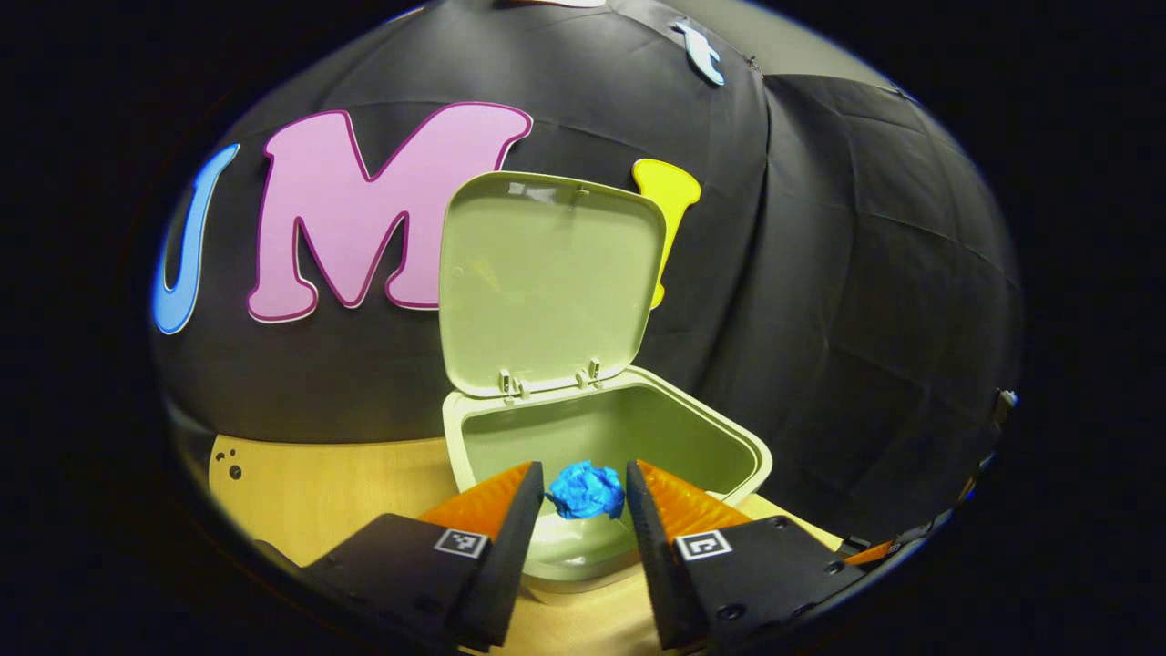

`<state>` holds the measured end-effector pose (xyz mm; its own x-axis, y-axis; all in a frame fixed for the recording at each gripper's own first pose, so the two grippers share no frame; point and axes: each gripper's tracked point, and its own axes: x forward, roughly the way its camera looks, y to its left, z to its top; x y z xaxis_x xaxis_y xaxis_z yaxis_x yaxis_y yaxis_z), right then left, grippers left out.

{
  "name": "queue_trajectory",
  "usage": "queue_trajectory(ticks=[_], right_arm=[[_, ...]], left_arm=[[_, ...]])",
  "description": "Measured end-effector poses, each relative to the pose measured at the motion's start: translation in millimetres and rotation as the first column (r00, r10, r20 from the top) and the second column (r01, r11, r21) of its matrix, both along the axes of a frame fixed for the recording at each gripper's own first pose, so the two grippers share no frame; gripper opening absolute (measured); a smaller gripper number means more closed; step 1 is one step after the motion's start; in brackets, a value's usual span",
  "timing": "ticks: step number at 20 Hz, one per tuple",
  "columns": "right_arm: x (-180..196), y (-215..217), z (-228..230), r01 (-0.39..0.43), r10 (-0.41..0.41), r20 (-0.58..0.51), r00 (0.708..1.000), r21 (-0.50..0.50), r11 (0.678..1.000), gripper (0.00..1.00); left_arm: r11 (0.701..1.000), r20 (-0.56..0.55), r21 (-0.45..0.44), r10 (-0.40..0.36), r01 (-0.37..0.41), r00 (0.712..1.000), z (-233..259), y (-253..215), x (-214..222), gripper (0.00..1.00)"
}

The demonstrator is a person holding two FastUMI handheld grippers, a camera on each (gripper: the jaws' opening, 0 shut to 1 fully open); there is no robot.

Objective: Press the lid of the desktop garbage bin to open it, pick up the crumpled paper on the desktop and throw it into the bin, then pick up the pop can on the desktop and drop it into the bin, and finally close the garbage bin lid.

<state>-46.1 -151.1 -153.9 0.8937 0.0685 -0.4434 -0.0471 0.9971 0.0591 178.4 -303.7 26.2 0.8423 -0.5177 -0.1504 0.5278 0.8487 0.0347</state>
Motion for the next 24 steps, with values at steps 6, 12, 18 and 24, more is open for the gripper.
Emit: queue_trajectory(ticks=[6, 12, 18, 24], right_arm=[[7.1, 1.0, 6.7, 0.026, -0.026, 0.014, 1.000, 0.019, 0.999, 0.99], [8.5, 15.2, 14.4, 0.050, -0.050, 0.020, 0.999, 0.030, 0.998, 0.99], [11.0, 47.2, 13.3, 0.035, -0.035, 0.012, 0.999, 0.007, 0.999, 0.99], [23.4, 99.1, 15.0, -0.006, 0.006, 0.032, 0.999, -0.008, 1.000, 0.99]], left_arm=[[0.999, 0.060, -0.037, 0.014, -0.012, 0.998, 19.1, 22.5, -14.2, 0.96], [0.993, 0.103, -0.040, 0.115, -0.112, 0.988, 19.2, 91.5, -28.3, 0.97], [0.967, 0.068, -0.064, 0.250, -0.246, 0.966, -5.1, 203.4, -57.8, 0.96], [0.925, 0.006, -0.076, 0.375, -0.373, 0.927, -48.3, 315.8, -101.4, 0.96]])
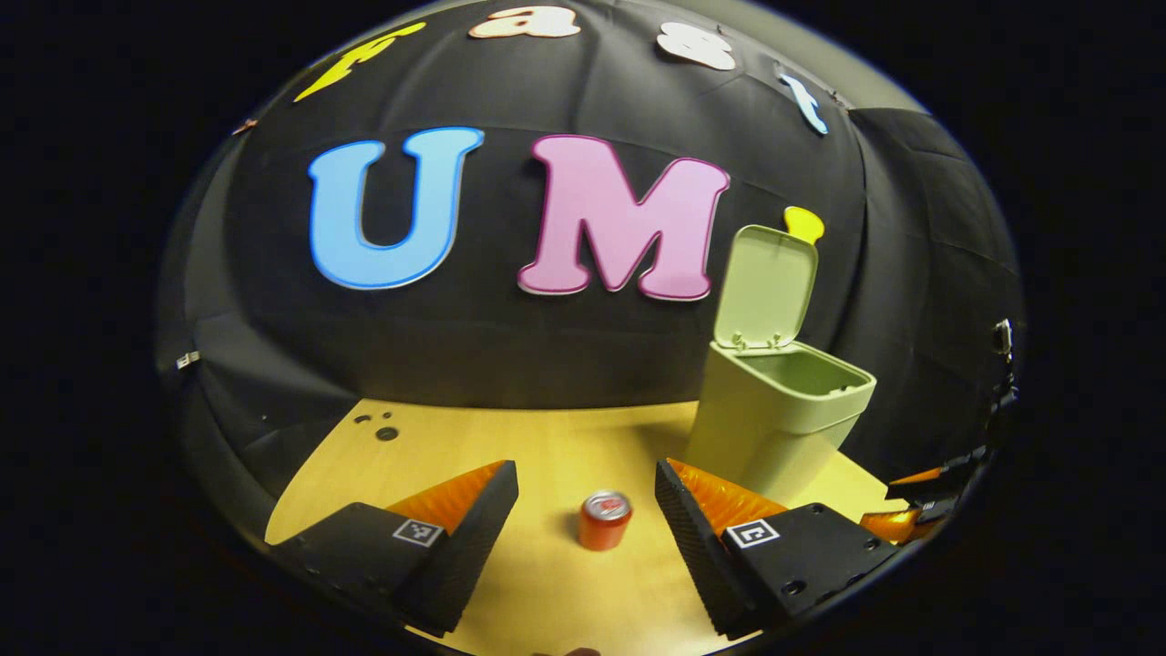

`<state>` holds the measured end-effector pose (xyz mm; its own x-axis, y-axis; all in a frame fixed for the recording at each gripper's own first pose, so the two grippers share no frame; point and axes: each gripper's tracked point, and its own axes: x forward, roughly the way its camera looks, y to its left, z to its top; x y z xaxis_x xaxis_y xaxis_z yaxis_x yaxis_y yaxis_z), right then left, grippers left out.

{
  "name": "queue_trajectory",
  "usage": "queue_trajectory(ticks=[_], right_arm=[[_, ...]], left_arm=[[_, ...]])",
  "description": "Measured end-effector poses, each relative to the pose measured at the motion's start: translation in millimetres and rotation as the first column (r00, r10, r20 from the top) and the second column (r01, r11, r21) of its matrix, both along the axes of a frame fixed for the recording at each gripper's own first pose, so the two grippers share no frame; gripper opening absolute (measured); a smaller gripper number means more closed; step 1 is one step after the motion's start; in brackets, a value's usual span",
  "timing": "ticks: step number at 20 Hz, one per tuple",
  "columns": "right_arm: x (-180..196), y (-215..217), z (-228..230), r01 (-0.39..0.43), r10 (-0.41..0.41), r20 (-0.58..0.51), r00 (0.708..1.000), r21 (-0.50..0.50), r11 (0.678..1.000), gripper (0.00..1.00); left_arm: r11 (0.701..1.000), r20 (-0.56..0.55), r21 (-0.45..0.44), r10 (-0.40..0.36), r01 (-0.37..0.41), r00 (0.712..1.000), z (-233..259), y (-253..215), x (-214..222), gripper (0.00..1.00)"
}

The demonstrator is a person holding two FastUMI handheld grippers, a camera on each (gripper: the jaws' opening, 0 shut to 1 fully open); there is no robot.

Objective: Press the lid of the desktop garbage bin to open it, pick up the crumpled paper on the desktop and throw it into the bin, then pick up the pop can on the desktop and drop it into the bin, and finally close the garbage bin lid.

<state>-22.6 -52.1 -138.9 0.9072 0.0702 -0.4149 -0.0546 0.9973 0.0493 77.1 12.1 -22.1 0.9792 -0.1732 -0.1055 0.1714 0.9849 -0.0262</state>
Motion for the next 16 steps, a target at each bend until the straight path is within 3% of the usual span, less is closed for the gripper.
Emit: queue_trajectory(ticks=[9, 16], right_arm=[[64.5, 112.7, -5.9, -0.185, 0.189, 0.058, 0.980, -0.062, 0.981, 0.99], [132.3, 172.3, -57.4, -0.290, 0.290, -0.018, 0.957, -0.055, 0.955, 0.99]], left_arm=[[0.986, -0.110, -0.061, 0.145, -0.152, 0.983, -54.4, 96.9, -36.1, 0.96], [0.958, -0.179, -0.067, 0.264, -0.280, 0.948, -73.9, 134.7, -44.8, 0.96]])
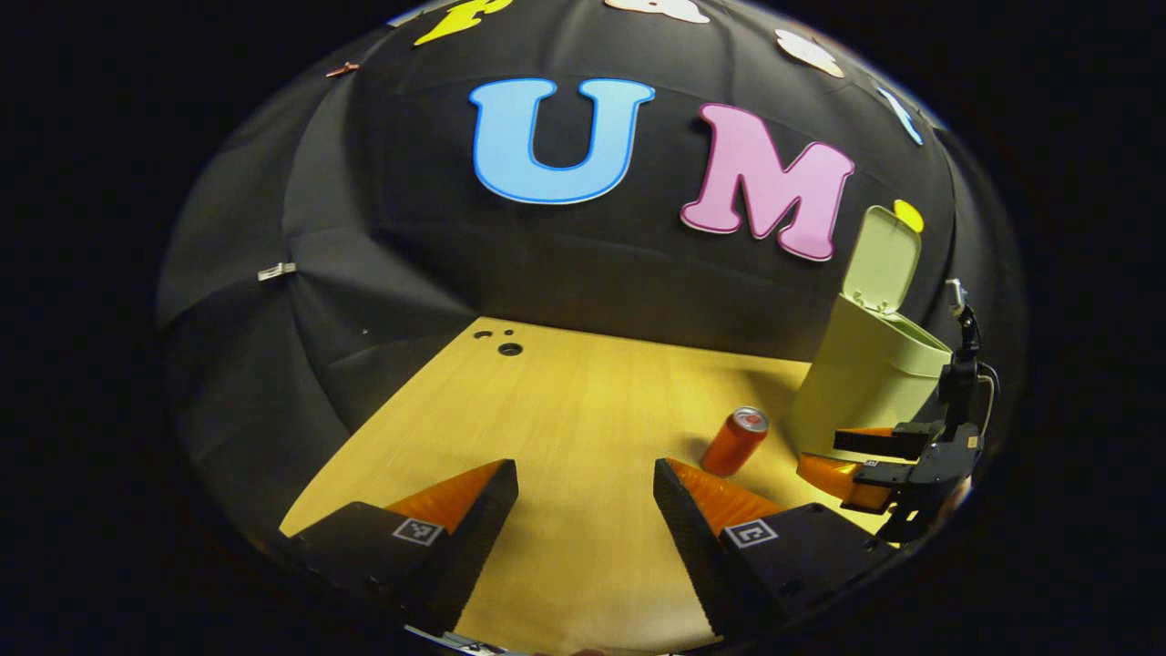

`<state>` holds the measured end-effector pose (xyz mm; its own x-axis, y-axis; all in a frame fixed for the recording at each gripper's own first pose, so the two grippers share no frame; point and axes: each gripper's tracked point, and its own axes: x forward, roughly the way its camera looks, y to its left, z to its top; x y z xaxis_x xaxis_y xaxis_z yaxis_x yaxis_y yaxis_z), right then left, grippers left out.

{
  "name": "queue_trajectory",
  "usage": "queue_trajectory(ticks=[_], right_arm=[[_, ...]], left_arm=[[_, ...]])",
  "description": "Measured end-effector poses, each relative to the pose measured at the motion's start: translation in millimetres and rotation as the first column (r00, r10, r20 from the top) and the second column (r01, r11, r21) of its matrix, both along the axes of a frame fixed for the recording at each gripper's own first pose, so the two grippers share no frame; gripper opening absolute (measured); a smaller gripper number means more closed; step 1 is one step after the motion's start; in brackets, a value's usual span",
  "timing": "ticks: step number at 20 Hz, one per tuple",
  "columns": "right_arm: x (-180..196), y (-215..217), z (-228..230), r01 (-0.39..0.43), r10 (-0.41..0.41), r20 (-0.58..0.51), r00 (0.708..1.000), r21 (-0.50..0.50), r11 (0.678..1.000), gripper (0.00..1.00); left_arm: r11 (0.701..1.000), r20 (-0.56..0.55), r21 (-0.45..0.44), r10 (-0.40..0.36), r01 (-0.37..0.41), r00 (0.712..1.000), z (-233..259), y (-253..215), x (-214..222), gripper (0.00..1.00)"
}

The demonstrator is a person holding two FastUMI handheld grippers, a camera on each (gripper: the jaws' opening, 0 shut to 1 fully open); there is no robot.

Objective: Press the lid of the desktop garbage bin to open it, pick up the crumpled paper on the desktop and throw it into the bin, then pick up the pop can on the desktop and drop it into the bin, and finally close the garbage bin lid.

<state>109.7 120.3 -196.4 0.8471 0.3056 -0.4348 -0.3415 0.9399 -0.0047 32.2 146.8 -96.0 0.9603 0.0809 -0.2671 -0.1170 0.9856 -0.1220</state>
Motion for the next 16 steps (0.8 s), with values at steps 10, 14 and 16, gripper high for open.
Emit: queue_trajectory(ticks=[10, 14, 16], right_arm=[[78.5, 25.1, -56.0, -0.021, 0.019, -0.062, 0.998, -0.040, 0.999, 0.99], [103.7, 30.0, -64.8, -0.014, 0.012, -0.056, 0.998, -0.038, 0.999, 0.99], [105.9, 31.2, -70.2, -0.008, 0.006, -0.076, 0.997, -0.020, 1.000, 0.99]], left_arm=[[0.981, -0.112, -0.037, 0.183, -0.189, 0.977, -34.8, 42.1, -31.8, 0.96], [0.971, -0.148, -0.052, 0.222, -0.232, 0.964, -44.6, 40.8, -41.6, 0.96], [0.970, -0.155, -0.053, 0.226, -0.236, 0.962, -47.4, 38.5, -43.5, 0.96]])
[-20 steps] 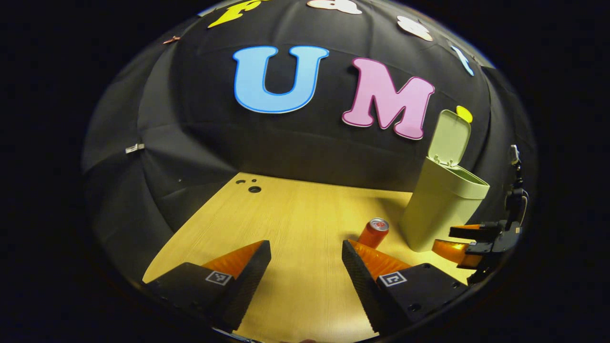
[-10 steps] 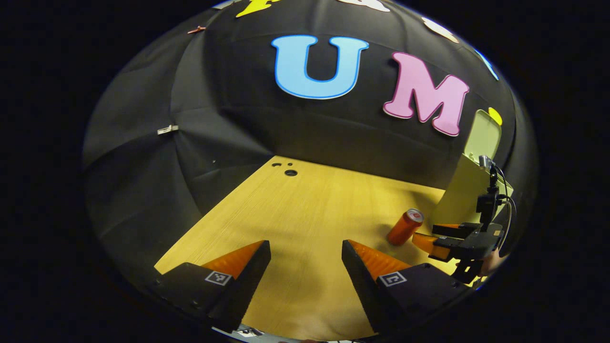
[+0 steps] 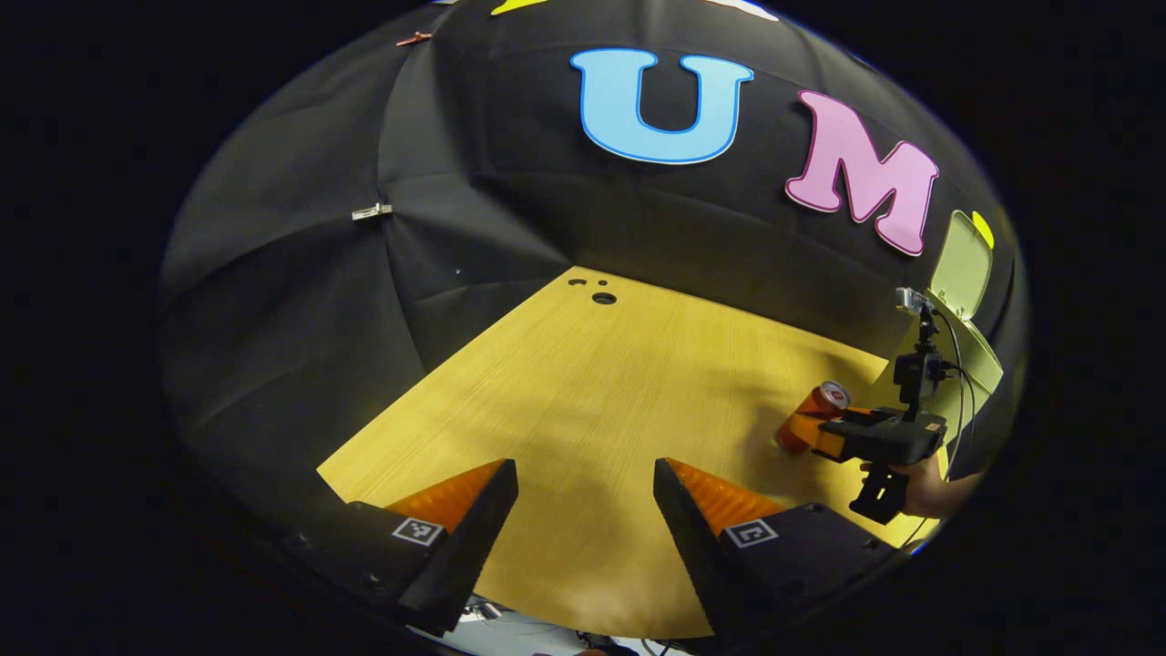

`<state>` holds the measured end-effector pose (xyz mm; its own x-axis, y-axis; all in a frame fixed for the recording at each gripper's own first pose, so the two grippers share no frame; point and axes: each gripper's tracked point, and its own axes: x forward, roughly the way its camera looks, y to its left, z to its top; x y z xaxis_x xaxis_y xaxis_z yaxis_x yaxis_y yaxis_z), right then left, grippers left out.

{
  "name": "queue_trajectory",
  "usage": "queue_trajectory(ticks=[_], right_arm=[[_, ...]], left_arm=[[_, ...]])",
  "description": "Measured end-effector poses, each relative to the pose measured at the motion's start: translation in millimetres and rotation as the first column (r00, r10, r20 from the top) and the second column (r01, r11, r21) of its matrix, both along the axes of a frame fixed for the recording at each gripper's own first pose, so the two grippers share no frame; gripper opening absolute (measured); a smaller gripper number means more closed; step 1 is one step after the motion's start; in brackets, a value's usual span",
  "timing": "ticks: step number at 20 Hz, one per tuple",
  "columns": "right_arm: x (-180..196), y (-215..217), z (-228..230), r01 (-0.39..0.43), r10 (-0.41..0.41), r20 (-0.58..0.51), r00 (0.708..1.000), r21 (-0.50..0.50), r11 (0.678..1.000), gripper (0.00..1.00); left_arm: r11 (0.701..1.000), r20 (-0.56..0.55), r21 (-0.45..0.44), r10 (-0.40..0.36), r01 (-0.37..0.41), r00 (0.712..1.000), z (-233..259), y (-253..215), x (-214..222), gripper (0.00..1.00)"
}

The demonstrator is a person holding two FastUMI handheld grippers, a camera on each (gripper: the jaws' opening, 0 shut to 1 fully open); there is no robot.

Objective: Press the lid of the desktop garbage bin to open it, pick up the crumpled paper on the desktop and throw it into the bin, then pick up the pop can on the desktop and drop it into the bin, and finally close the garbage bin lid.

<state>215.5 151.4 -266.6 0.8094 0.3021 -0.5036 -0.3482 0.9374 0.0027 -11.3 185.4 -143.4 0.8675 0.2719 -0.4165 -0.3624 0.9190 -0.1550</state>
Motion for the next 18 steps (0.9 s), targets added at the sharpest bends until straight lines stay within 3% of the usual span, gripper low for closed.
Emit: queue_trajectory(ticks=[4, 5, 11, 12, 13, 18], right_arm=[[-2.1, 2.2, 2.8, -0.021, 0.021, 0.015, 1.000, -0.011, 1.000, 0.97], [-3.3, 3.8, 4.1, -0.035, 0.035, 0.020, 0.999, -0.016, 0.999, 0.83], [-19.1, 3.3, 40.5, -0.056, 0.058, 0.083, 0.995, -0.029, 0.998, 0.83], [-23.7, 1.6, 49.0, -0.057, 0.060, 0.097, 0.994, -0.034, 0.998, 0.87], [-28.2, -0.8, 59.0, -0.060, 0.064, 0.112, 0.992, -0.040, 0.997, 0.83], [-56.4, -12.5, 122.1, -0.072, 0.085, 0.213, 0.973, -0.068, 0.995, 0.83]], left_arm=[[1.000, -0.003, -0.012, -0.006, 0.006, 1.000, -3.0, -9.3, 0.9, 0.96], [1.000, -0.005, -0.016, -0.011, 0.011, 1.000, -5.5, -10.5, 0.3, 0.96], [0.997, 0.008, -0.014, -0.073, 0.073, 0.997, -2.6, -27.9, 3.4, 0.96], [0.996, 0.015, -0.012, -0.087, 0.087, 0.996, -0.6, -30.6, 3.9, 0.96], [0.995, 0.020, -0.012, -0.098, 0.098, 0.995, -0.7, -33.4, 3.9, 0.96], [0.985, 0.048, -0.006, -0.174, 0.174, 0.984, -1.7, -49.0, -0.4, 0.96]])
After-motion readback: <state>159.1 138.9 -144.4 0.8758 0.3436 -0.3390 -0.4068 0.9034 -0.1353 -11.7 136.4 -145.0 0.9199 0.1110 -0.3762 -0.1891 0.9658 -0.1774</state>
